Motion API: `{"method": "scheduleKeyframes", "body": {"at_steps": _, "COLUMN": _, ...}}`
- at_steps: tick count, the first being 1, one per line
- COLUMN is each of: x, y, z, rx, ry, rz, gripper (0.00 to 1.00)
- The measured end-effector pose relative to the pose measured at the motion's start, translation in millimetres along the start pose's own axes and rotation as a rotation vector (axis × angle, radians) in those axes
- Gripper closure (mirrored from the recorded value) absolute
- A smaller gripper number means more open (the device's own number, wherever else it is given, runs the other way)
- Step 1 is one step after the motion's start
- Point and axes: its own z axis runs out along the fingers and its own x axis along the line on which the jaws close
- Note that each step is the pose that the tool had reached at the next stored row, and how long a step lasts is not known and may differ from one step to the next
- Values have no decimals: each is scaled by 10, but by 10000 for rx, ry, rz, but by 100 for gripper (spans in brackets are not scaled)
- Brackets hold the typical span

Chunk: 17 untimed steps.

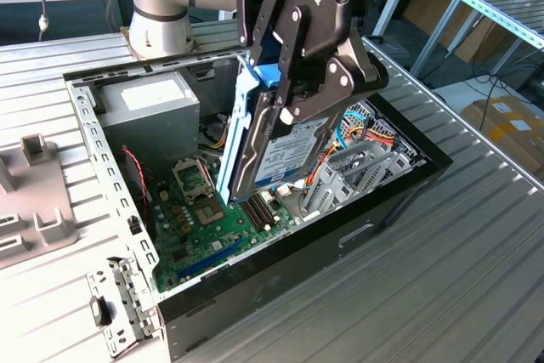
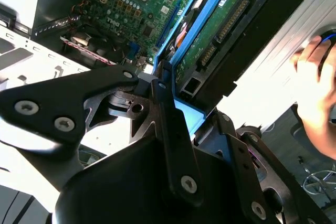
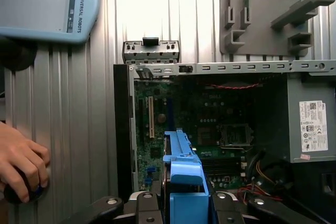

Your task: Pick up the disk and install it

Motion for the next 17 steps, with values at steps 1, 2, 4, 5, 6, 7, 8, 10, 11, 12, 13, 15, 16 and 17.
{"method": "scheduleKeyframes", "body": {"at_steps": 1, "x": 0, "y": -1, "z": 0, "rx": 0, "ry": 0, "rz": -1, "gripper": 63}}
{"method": "scheduleKeyframes", "body": {"at_steps": 2, "x": 1, "y": -1, "z": -1, "rx": 0, "ry": 1, "rz": -1, "gripper": 63}}
{"method": "scheduleKeyframes", "body": {"at_steps": 4, "x": 2, "y": -1, "z": 0, "rx": -1, "ry": 0, "rz": -1, "gripper": 63}}
{"method": "scheduleKeyframes", "body": {"at_steps": 5, "x": 5, "y": -4, "z": 0, "rx": -1, "ry": 0, "rz": -2, "gripper": 63}}
{"method": "scheduleKeyframes", "body": {"at_steps": 6, "x": 7, "y": -10, "z": 0, "rx": -1, "ry": 0, "rz": -3, "gripper": 63}}
{"method": "scheduleKeyframes", "body": {"at_steps": 7, "x": 9, "y": -19, "z": 0, "rx": 0, "ry": 0, "rz": -1, "gripper": 63}}
{"method": "scheduleKeyframes", "body": {"at_steps": 8, "x": 10, "y": -28, "z": 0, "rx": -1, "ry": 1, "rz": -1, "gripper": 63}}
{"method": "scheduleKeyframes", "body": {"at_steps": 10, "x": 13, "y": -52, "z": 2, "rx": 0, "ry": 0, "rz": -2, "gripper": 63}}
{"method": "scheduleKeyframes", "body": {"at_steps": 11, "x": 15, "y": -65, "z": 3, "rx": 0, "ry": -2, "rz": -2, "gripper": 63}}
{"method": "scheduleKeyframes", "body": {"at_steps": 12, "x": 15, "y": -73, "z": 3, "rx": 0, "ry": -1, "rz": -2, "gripper": 63}}
{"method": "scheduleKeyframes", "body": {"at_steps": 13, "x": 15, "y": -82, "z": 3, "rx": -1, "ry": 0, "rz": -1, "gripper": 63}}
{"method": "scheduleKeyframes", "body": {"at_steps": 15, "x": 16, "y": -98, "z": 4, "rx": 0, "ry": -1, "rz": -2, "gripper": 63}}
{"method": "scheduleKeyframes", "body": {"at_steps": 16, "x": 16, "y": -104, "z": 4, "rx": 0, "ry": 0, "rz": -1, "gripper": 63}}
{"method": "scheduleKeyframes", "body": {"at_steps": 17, "x": 16, "y": -112, "z": 5, "rx": 0, "ry": 0, "rz": -2, "gripper": 63}}
